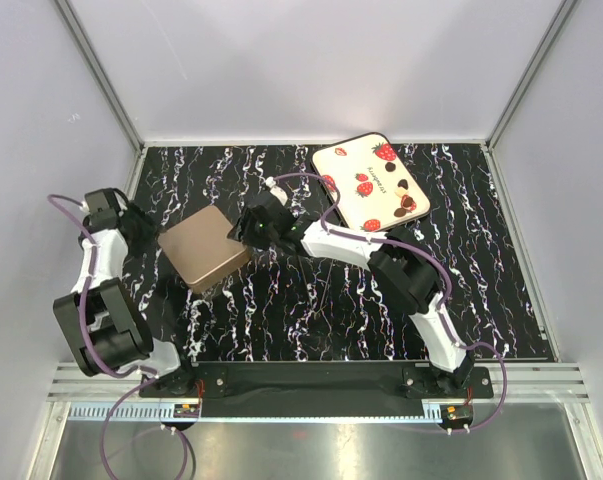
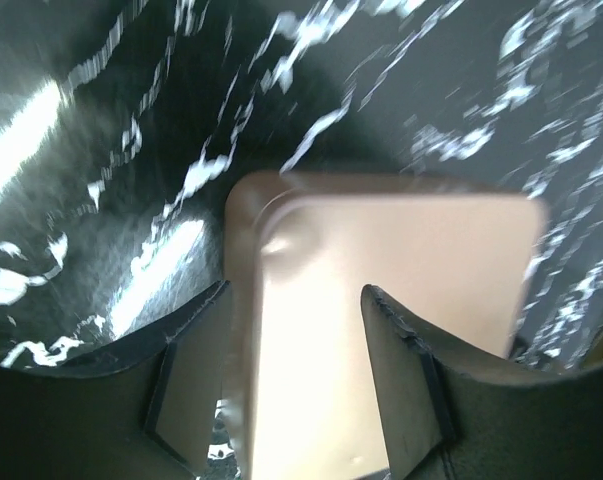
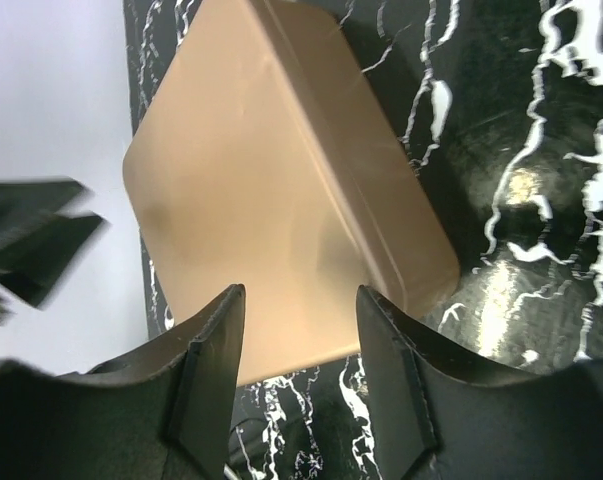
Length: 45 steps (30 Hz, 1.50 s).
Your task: Pack the chocolate
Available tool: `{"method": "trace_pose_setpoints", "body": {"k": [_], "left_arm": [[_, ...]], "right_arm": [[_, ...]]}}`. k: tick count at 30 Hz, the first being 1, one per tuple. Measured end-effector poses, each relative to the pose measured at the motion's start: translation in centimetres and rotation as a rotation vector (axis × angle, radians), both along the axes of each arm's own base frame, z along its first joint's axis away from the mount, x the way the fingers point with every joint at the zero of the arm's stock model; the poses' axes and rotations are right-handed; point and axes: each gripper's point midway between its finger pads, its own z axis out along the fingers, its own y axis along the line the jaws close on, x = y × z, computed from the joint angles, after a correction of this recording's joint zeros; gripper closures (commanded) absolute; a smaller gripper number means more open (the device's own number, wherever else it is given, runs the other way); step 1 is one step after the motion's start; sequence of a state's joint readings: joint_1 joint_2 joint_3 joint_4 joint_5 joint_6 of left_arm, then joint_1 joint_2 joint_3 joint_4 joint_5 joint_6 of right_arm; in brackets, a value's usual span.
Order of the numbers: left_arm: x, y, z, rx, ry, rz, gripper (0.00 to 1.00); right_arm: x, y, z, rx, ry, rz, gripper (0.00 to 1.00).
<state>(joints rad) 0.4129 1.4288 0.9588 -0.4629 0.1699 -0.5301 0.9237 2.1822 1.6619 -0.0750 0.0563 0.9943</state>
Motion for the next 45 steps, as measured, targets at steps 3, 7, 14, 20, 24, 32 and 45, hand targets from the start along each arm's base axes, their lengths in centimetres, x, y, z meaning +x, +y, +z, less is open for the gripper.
{"method": "trace_pose_setpoints", "body": {"k": [3,7,14,20,24,32,45], "left_arm": [[1.2,0.3,3.1,0.036,-0.092,-0.013,0.41],[2.5,-1.3,5.5,0.023,-0.211,-0.083,0.43],[2.6,-4.0,0.4,-0.077,-0.110,-0.154,0.44],[2.0,-2.9,-0.9,-0.039,-0.049,-0.099,0.44],[1.5,-2.2,-0.7,-0.003,-0.033,-0.072,0.43],[2.1,-4.2,6.6,0.017,-0.166,-0.152,0.34],[-6.9,-21.6,21.1,-0.014,-0.688,-0.805,0.01]], "right_arm": [[-0.1,0.6,-0.1,0.025,0.002,0.018,0.46],[-0.1,1.4,-0.2,0.059,0.002,0.038,0.47],[-0.2,2.0,-0.2,0.093,-0.007,0.060,0.47],[-0.8,2.0,-0.1,0.105,-0.019,0.101,0.48],[-2.2,0.5,0.2,0.075,-0.019,0.131,0.47],[-5.6,-4.5,8.6,0.059,-0.143,0.185,0.21],[-14.0,-23.5,24.3,0.080,-0.478,0.007,0.00]]}}
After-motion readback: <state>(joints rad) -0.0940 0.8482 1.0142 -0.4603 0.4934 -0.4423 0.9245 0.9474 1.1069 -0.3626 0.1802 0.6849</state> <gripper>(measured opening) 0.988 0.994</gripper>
